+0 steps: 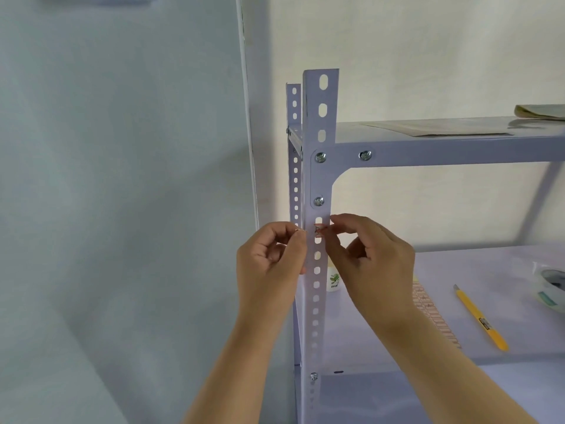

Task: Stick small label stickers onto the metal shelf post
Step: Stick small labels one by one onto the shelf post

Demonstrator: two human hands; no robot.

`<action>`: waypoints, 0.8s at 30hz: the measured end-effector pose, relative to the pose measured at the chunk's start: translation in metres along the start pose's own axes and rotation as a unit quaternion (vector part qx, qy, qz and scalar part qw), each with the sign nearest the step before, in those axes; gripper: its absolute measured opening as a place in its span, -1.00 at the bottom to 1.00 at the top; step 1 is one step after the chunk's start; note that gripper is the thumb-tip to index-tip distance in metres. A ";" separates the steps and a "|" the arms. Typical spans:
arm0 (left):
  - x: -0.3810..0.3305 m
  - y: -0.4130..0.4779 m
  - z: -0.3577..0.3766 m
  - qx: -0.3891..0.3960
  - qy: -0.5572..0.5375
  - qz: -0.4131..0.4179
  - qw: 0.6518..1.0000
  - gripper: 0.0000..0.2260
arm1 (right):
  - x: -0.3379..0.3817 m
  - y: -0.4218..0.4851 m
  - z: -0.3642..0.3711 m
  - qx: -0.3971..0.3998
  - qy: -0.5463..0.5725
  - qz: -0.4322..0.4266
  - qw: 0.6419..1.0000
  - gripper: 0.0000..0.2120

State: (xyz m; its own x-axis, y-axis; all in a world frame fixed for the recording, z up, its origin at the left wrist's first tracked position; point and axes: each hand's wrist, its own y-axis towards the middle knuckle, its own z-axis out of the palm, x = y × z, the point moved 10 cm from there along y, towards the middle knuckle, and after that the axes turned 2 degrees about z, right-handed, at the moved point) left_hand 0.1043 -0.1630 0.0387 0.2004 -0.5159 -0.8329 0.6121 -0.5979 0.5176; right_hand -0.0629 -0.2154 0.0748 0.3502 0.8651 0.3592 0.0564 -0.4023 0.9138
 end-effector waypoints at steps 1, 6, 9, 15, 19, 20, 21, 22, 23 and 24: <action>0.001 0.000 0.000 0.001 -0.001 -0.003 1.000 -0.86 | 0.002 -0.001 0.000 -0.006 -0.002 -0.017 1.000 -0.92; 0.006 0.001 -0.001 -0.002 0.005 -0.016 1.000 -0.79 | 0.013 -0.002 0.004 -0.011 -0.046 -0.117 0.992 -0.92; 0.005 0.001 -0.001 -0.004 0.007 -0.015 1.000 -0.82 | 0.017 -0.002 0.007 -0.006 -0.085 -0.163 0.983 -0.92; 0.004 0.001 0.000 0.001 0.012 -0.013 1.000 -0.85 | 0.020 0.000 0.017 0.013 -0.115 -0.195 0.974 -0.75; 0.005 0.001 0.000 0.004 0.012 -0.013 1.000 -0.82 | 0.021 0.004 0.023 0.029 -0.106 -0.196 0.974 -0.79; 0.005 0.001 0.000 0.004 0.011 -0.012 1.000 -0.84 | 0.021 0.004 0.024 0.034 -0.099 -0.195 0.975 -0.83; 0.005 0.001 0.001 0.005 0.009 -0.009 1.000 -0.86 | 0.021 0.005 0.026 0.039 -0.091 -0.193 0.976 -0.86; 0.004 0.001 0.001 0.006 0.009 -0.004 1.000 -0.88 | 0.021 0.005 0.027 0.043 -0.082 -0.190 0.977 -0.87; 0.004 0.001 0.002 0.007 0.013 0.001 1.000 -0.89 | 0.021 0.005 0.027 0.047 -0.074 -0.186 0.979 -0.86; 0.004 0.001 0.003 0.009 0.019 0.003 1.000 -0.89 | 0.020 0.005 0.027 0.048 -0.068 -0.183 0.980 -0.86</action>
State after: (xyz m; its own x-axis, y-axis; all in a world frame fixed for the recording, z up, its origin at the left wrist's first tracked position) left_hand 0.1035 -0.1669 0.0367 0.2340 -0.4959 -0.8363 0.5962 -0.6063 0.5263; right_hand -0.0299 -0.2082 0.0818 0.4117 0.9110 -0.0245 0.2864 -0.1038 0.9525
